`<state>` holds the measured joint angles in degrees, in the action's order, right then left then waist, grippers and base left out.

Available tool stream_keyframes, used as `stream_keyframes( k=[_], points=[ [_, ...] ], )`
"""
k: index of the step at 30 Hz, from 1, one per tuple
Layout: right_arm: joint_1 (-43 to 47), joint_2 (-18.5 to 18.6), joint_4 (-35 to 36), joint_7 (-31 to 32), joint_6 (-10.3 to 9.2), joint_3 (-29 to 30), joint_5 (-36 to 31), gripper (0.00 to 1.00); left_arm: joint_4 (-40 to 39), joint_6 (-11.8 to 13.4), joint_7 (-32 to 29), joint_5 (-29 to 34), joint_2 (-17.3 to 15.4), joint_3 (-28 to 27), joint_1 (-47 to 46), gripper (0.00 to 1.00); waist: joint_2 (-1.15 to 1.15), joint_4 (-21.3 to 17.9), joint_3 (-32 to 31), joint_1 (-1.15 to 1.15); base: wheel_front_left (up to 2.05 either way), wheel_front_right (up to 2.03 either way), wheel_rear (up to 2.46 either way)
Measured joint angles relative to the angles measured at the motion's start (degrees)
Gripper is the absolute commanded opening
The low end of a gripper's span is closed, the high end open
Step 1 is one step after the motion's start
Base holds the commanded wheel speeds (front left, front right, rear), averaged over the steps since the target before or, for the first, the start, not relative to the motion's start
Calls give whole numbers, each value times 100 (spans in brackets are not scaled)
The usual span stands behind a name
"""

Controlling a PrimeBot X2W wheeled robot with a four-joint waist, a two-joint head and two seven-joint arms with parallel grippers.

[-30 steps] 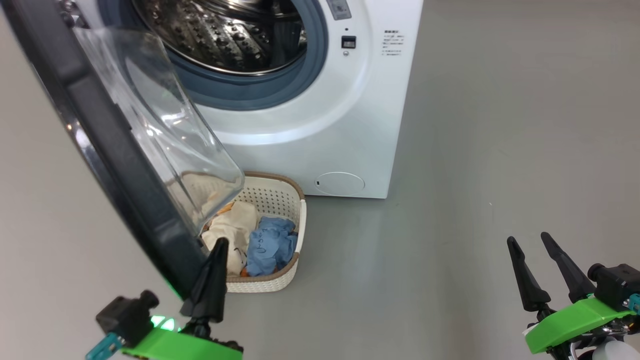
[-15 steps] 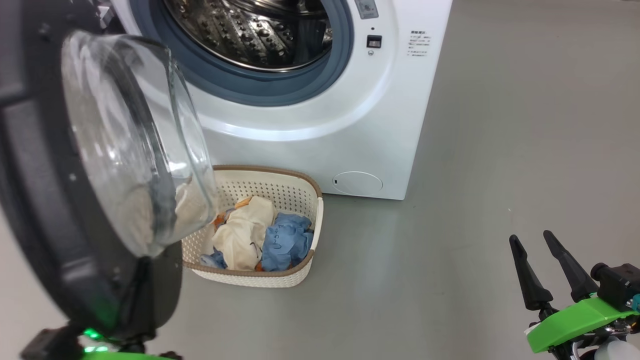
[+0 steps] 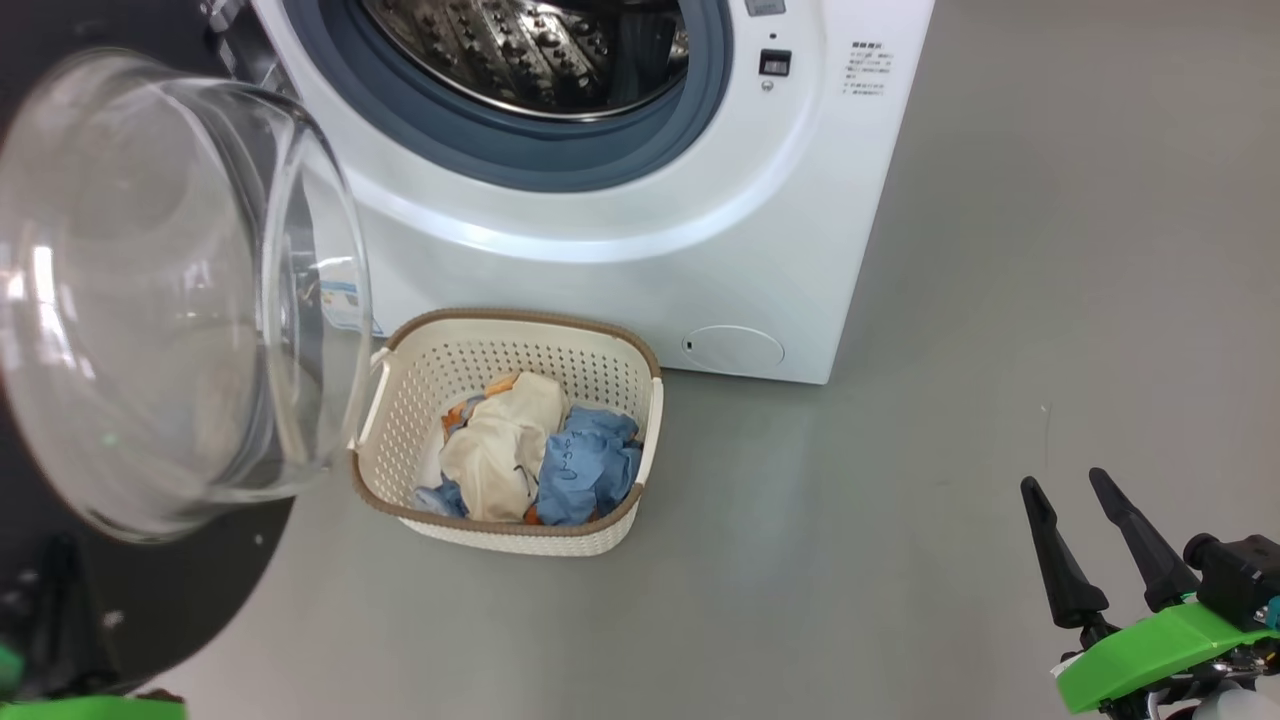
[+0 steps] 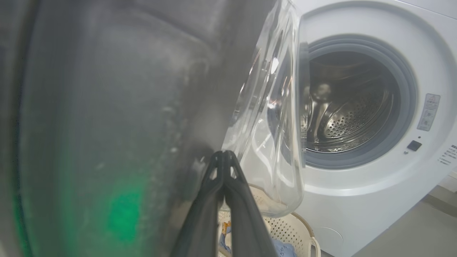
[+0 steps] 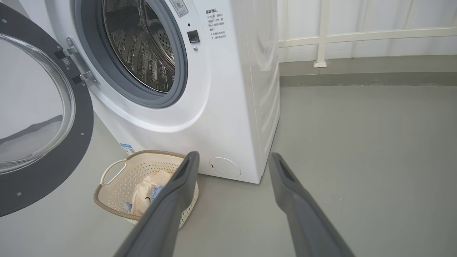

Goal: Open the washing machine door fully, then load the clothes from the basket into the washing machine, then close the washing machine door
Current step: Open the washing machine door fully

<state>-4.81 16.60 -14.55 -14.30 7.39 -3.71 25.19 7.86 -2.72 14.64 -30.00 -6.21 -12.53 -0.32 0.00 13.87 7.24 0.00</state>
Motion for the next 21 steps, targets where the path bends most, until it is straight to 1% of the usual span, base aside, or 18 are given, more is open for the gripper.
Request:
stream_keyframes(
  k=[4,5,9,14,21],
  points=[
    [-13,0,12,0,0,0,-1,100,255,-8,-1,0,-71,-376,-258,0,0,14,98,0,0,0,0],
    [-36,1,12,0,0,-7,-2,100,393,-37,-1,0,-145,-593,-392,0,0,17,164,0,0,0,0],
    [-130,4,26,0,0,5,-18,100,721,-99,0,-15,-248,-1005,-683,0,0,23,298,0,0,0,0],
    [-155,5,33,0,0,13,-44,100,1294,-204,1,3,-465,-1440,-1100,0,0,26,476,0,0,0,0],
    [-412,27,70,0,0,20,-85,100,2083,-318,0,210,-803,-1970,-1733,0,0,11,756,0,0,0,0]
  ],
)
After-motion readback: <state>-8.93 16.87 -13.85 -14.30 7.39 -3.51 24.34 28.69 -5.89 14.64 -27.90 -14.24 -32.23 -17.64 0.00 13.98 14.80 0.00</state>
